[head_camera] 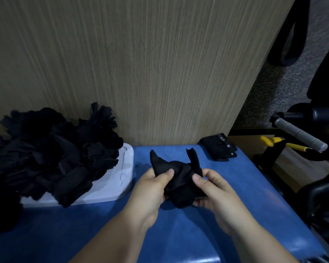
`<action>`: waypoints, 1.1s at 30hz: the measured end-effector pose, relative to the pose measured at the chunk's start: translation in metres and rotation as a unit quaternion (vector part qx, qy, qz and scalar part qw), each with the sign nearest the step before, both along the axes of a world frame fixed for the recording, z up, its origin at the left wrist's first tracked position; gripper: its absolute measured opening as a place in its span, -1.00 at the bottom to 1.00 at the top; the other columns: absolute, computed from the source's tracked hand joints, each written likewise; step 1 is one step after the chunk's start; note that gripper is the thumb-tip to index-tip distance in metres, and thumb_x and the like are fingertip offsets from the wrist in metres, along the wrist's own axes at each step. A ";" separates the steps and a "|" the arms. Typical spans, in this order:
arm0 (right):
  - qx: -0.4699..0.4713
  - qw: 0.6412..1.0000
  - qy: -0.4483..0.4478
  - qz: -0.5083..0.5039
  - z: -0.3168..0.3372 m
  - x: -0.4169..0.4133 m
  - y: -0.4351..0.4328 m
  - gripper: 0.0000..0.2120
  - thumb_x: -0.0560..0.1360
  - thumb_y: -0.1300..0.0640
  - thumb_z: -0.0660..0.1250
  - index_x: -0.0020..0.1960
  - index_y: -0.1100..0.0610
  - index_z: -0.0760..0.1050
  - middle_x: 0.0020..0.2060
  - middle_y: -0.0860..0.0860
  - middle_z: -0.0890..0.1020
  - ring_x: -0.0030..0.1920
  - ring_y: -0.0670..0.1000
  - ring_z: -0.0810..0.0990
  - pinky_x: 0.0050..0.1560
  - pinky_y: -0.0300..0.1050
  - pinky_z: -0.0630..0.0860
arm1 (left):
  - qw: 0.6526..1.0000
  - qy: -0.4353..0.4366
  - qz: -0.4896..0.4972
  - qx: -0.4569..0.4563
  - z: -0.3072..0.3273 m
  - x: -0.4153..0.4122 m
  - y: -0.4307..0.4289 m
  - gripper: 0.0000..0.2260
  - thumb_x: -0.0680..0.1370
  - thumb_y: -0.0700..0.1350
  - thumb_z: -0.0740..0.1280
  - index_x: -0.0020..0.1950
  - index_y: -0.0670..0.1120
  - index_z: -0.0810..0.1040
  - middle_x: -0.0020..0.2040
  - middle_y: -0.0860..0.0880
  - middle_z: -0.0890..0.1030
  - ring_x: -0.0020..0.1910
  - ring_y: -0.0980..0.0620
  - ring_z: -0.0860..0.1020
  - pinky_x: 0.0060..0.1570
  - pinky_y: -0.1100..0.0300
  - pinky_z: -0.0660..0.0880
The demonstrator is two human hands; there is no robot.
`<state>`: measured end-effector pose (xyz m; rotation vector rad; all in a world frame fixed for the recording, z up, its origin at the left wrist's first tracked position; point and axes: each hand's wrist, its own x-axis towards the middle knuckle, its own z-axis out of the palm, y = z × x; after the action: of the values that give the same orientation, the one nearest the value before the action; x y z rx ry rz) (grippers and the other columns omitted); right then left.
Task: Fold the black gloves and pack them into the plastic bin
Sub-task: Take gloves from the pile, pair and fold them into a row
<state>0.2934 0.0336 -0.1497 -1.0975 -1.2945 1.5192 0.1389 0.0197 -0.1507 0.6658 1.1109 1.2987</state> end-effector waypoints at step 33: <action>0.315 0.785 -0.524 0.099 -0.020 0.034 0.019 -0.64 0.59 0.10 0.20 0.37 -0.06 0.44 0.29 -0.24 0.42 0.28 -0.22 0.22 0.19 -0.58 0.07 | 0.711 0.677 -0.163 0.093 -0.033 0.015 0.007 -0.46 0.60 0.18 0.13 0.54 0.13 0.07 0.54 0.18 0.15 0.53 0.20 -0.10 0.51 0.08 -0.21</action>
<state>0.3278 0.0526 -0.1701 -1.3838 -2.4859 0.3618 0.1535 0.0270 -0.1838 2.0450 1.8588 0.4257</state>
